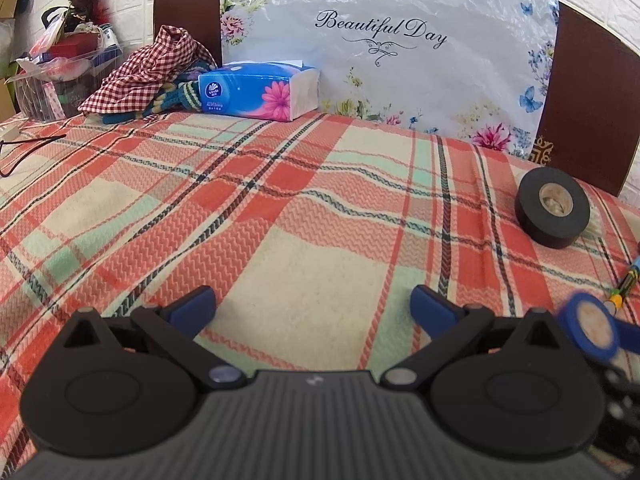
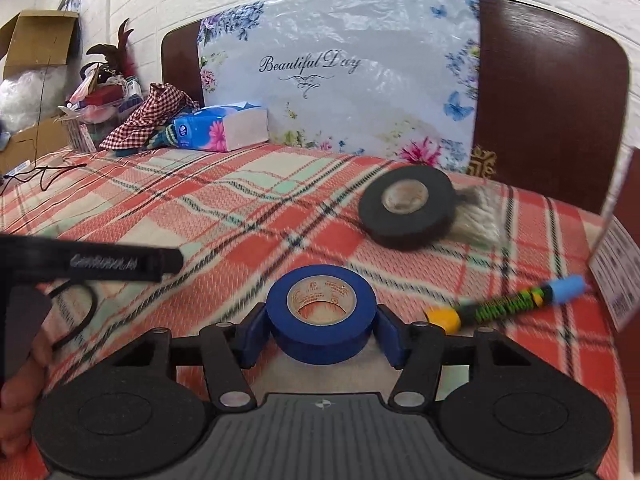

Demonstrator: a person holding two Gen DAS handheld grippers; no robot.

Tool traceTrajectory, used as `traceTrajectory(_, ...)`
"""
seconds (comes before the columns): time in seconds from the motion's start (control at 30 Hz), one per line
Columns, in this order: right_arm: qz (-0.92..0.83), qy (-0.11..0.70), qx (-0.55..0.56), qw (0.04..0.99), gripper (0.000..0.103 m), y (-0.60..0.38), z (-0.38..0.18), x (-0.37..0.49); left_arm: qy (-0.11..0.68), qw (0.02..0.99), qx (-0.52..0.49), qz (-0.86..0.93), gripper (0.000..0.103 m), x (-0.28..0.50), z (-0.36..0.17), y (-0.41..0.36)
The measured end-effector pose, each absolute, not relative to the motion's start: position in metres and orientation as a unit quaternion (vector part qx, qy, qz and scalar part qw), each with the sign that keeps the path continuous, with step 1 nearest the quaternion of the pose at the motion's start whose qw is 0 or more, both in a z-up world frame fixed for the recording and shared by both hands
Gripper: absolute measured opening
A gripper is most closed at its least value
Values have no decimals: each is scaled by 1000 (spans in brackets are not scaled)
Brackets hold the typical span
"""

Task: Organize objects
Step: 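Lower the right gripper around the blue tape roll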

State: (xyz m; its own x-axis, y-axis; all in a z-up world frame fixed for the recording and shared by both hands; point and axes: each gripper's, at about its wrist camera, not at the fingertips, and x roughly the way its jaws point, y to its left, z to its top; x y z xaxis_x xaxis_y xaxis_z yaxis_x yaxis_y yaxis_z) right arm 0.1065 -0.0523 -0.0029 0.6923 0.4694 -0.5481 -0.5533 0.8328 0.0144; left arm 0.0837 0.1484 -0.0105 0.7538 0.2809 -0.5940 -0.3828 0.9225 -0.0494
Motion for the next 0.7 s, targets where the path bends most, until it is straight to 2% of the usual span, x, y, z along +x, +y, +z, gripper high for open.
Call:
traceTrajectory(0.33, 236, 283, -78, 926, 56, -111, -5, 44, 308, 931, -67, 185, 103, 85, -11, 143)
traceTrajectory(0.6, 221, 283, -64, 931, 58, -127, -5, 29, 321, 924, -31, 206, 103, 78, -6, 123)
traceTrajectory(0.7, 221, 282, -58, 932, 59, -132, -5, 25, 339, 924, -65, 163, 103, 65, -3, 110)
